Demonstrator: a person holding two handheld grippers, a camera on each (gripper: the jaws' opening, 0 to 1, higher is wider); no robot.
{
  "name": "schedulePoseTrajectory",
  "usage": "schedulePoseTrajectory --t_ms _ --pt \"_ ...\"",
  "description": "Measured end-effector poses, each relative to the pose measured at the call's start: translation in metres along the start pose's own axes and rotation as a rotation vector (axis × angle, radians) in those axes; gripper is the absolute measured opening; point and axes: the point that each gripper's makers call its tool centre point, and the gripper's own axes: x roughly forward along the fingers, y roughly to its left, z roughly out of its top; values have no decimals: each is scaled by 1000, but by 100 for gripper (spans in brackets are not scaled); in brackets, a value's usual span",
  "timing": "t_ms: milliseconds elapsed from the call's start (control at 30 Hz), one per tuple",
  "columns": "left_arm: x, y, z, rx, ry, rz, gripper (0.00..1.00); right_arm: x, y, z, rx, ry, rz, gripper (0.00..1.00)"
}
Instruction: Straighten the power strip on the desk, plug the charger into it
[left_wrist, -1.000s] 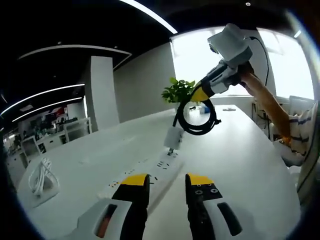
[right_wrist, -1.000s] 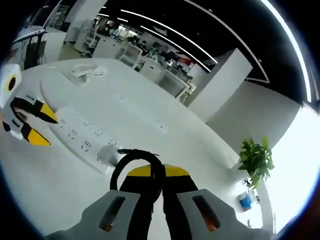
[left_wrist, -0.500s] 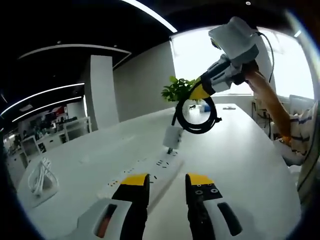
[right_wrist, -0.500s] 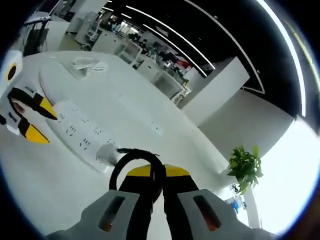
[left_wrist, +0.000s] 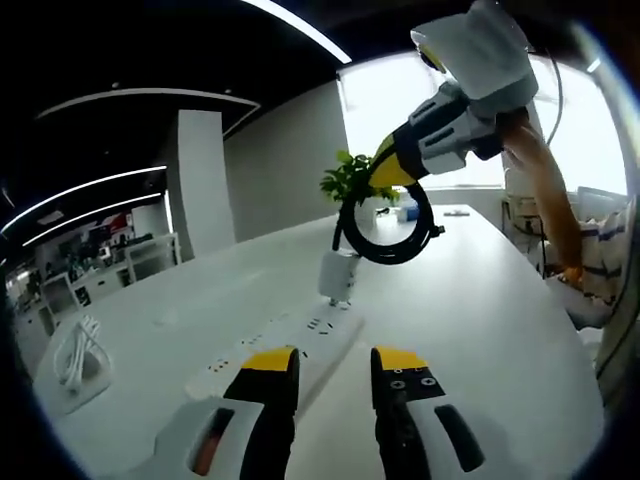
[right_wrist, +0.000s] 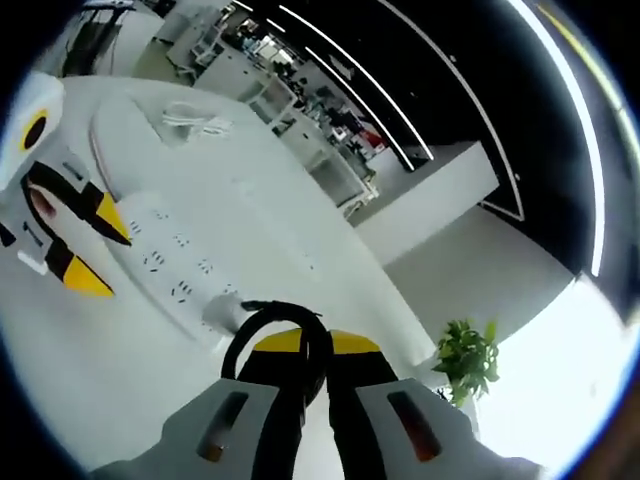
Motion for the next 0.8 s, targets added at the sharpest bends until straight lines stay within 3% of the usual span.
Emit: schedulePoseTrajectory --t_ms 133,367,533,767,800 --pt "12 -10 4 15 -14 -6 29 0 0 -1 -14 -2 2 5" --pt "42 -16 27 62 -70 12 29 0 1 -3 -4 -2 39 5" --pt "60 -5 31 95 -69 73 30 0 2 0 2 -12 68 5" --pt "75 6 46 111 -126 79 35 0 3 1 -11 -29 77 5" --pt "77 7 47 118 -129 74 35 1 13 1 -9 -25 135 5"
